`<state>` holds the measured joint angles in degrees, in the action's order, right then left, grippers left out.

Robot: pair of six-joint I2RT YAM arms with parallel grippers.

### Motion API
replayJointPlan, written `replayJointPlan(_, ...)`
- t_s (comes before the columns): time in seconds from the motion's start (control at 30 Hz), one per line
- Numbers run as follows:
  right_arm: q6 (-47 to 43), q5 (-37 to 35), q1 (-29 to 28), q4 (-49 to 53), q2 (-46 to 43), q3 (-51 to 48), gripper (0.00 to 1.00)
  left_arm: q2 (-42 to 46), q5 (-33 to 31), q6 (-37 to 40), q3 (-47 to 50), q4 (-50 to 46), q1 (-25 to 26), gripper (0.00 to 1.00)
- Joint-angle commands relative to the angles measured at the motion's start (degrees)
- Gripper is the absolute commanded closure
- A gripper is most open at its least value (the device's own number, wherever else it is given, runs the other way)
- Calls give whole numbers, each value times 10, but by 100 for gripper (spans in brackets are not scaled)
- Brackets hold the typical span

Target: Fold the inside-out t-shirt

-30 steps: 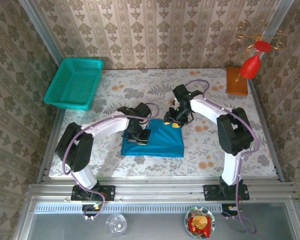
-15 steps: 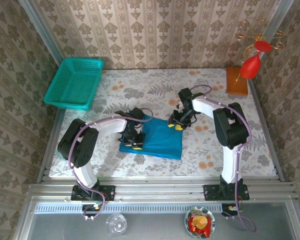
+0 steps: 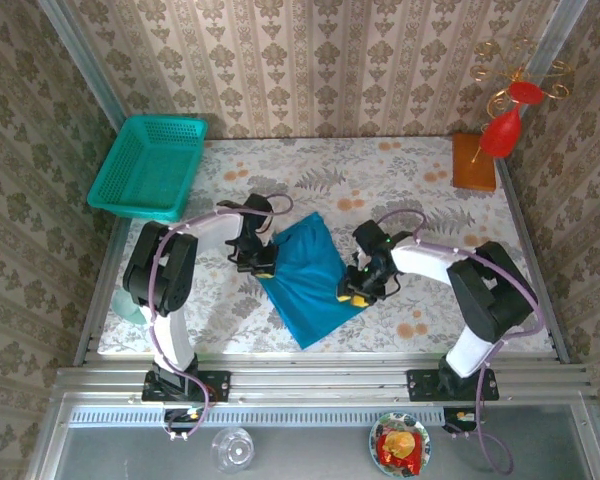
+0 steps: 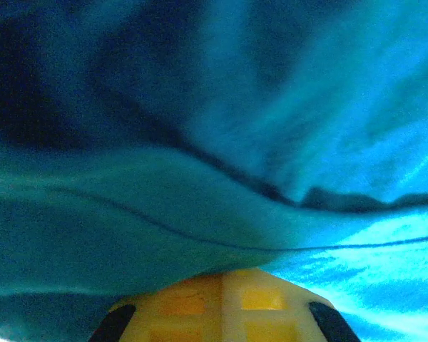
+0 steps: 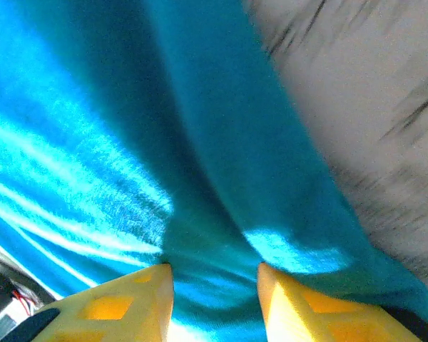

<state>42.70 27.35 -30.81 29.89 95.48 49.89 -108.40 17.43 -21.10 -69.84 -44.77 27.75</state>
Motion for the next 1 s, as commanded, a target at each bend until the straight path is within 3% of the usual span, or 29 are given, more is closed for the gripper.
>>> replayJointPlan(0.0,92,-24,-66,-11,-4,-45,60,-35,-66,37,-12,7,-26,95)
replayJointPlan(0.2,174,-10,-171,-70,12,-35,60,-42,-59,53,-33,32,-31,95)
replayJointPlan(0.4,138,16,-177,-59,2,18,59,-35,-49,55,-34,59,-32,95)
replayJointPlan(0.7,18,1,-35,65,-41,96,58,76,-21,36,11,88,-45,87)
replayJointPlan(0.97,-78,-44,103,120,70,225,59,134,6,18,60,95,-59,85)
